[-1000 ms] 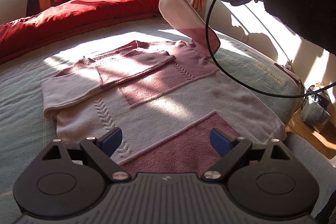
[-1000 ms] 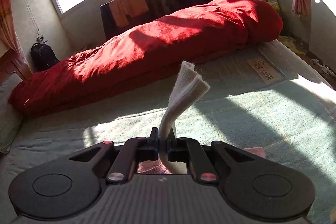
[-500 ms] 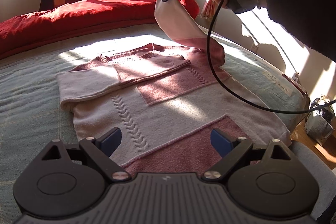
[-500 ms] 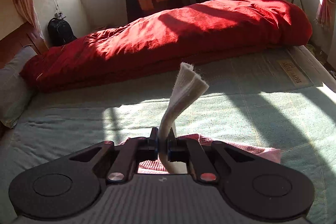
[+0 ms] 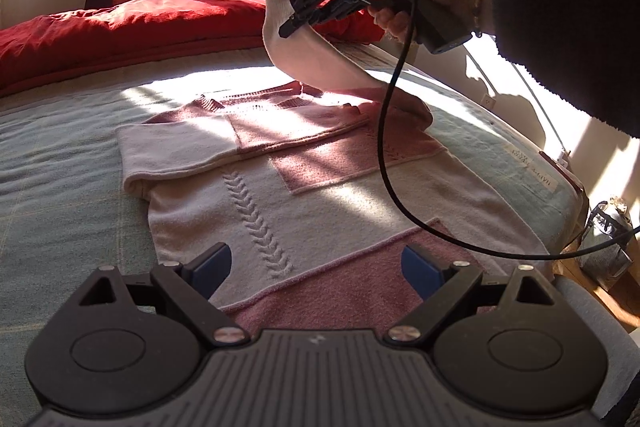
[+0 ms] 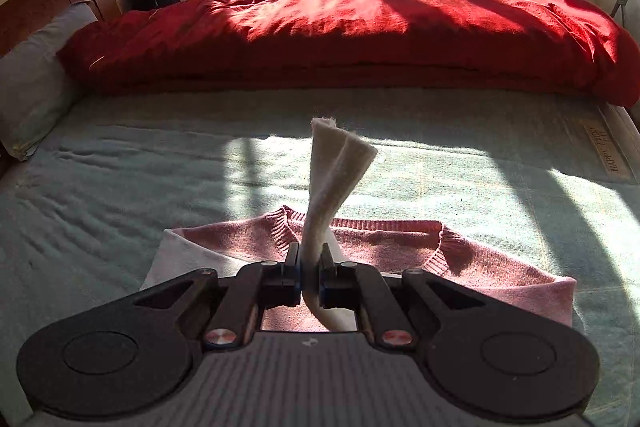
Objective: Fold clothes
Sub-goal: 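Lay the sleeve on the sweater body and open the right gripper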
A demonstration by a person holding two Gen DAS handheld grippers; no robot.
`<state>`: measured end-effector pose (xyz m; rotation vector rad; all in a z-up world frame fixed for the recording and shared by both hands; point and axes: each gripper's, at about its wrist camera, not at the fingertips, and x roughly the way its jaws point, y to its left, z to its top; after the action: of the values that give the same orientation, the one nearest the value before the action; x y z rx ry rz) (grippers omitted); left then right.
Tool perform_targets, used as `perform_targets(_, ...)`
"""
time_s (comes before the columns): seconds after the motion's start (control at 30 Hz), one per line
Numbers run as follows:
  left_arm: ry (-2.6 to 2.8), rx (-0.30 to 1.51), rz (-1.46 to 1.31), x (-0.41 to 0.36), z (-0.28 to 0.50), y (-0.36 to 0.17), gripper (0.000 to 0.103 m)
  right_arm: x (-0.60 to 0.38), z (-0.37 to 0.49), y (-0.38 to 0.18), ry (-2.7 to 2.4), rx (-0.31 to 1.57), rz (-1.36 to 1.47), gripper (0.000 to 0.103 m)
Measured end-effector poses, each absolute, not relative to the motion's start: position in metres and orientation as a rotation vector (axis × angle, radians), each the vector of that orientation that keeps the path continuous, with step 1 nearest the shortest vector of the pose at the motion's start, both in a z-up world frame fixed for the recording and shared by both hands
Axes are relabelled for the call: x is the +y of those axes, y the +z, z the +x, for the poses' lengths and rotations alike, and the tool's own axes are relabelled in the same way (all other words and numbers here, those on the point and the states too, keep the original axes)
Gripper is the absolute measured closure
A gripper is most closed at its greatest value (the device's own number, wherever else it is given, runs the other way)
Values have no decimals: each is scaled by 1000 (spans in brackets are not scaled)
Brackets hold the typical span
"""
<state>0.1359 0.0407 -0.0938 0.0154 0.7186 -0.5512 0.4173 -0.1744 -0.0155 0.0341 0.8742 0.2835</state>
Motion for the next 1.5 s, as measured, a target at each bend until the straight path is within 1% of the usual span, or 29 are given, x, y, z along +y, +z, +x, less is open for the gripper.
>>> perform_targets(0.73, -522, 759, -8, 53, 140, -108, 11, -98, 414, -92, 343, 955, -275, 94)
perform_targets(1.03, -516, 773, 8, 49, 141, -108, 11, -96, 411, -112, 378, 1009, -232, 83)
perform_targets(1.1, -517, 776, 12, 47, 142, -108, 11, -99, 409, -110, 404, 1015, -195, 76)
perform_targets(1.13, -517, 778, 14, 46, 143, -108, 11, -99, 407, -110, 419, 1022, -173, 69)
perform_targets(1.27, -520, 781, 25, 41, 144, -107, 11, -103, 401, -97, 471, 1010, -102, 68)
perform_targets(1.4, -522, 786, 48, 34, 144, -105, 11, -128, 393, -70, 476, 943, -54, 69)
perform_targets(1.43, -521, 790, 53, 31, 145, -105, 11, -137, 392, -65, 466, 930, -49, 70)
perform_targets(1.5, -521, 797, 61, 26, 147, -105, 11, -161, 392, -60, 434, 933, -28, 77)
